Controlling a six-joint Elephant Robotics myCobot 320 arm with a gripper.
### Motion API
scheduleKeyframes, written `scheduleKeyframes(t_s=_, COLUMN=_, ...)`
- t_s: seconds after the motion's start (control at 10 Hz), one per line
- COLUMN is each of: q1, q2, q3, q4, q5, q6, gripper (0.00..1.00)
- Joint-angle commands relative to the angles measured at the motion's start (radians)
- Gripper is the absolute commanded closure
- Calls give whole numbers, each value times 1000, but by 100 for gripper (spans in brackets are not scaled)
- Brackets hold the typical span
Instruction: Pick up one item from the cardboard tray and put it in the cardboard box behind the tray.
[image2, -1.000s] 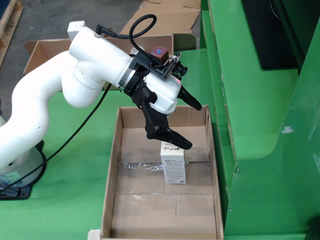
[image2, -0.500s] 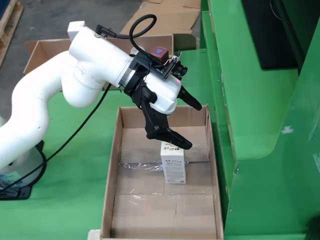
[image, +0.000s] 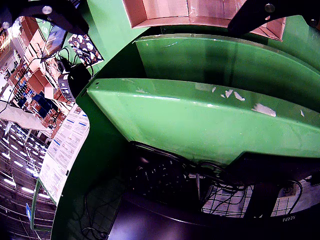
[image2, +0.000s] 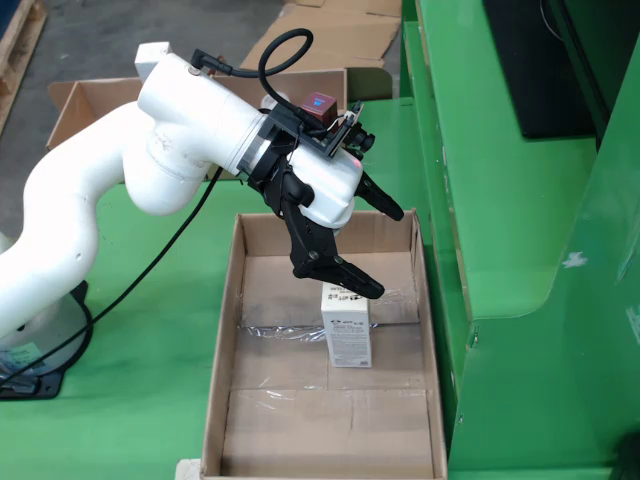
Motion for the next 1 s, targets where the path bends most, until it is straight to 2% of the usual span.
scheduleKeyframes(t_s=0.0, q1=6, q2=31, q3=26, q4=12, q5=-10, q6=-6, gripper=0)
scheduleKeyframes(t_s=0.5, q1=-55, q2=-59, q3=26, q4=13, q5=15, q6=-51, gripper=0)
scheduleKeyframes(t_s=0.6, q1=-125, q2=-36, q3=26, q4=-184, q5=406, q6=4, gripper=0)
scheduleKeyframes(t_s=0.7, q1=-133, q2=-34, q3=26, q4=-275, q5=472, q6=4, gripper=0)
scheduleKeyframes(t_s=0.8, q1=-133, q2=-34, q3=26, q4=-275, q5=472, q6=4, gripper=0)
scheduleKeyframes(t_s=0.9, q1=-137, q2=-36, q3=26, q4=-356, q5=514, q6=1, gripper=0)
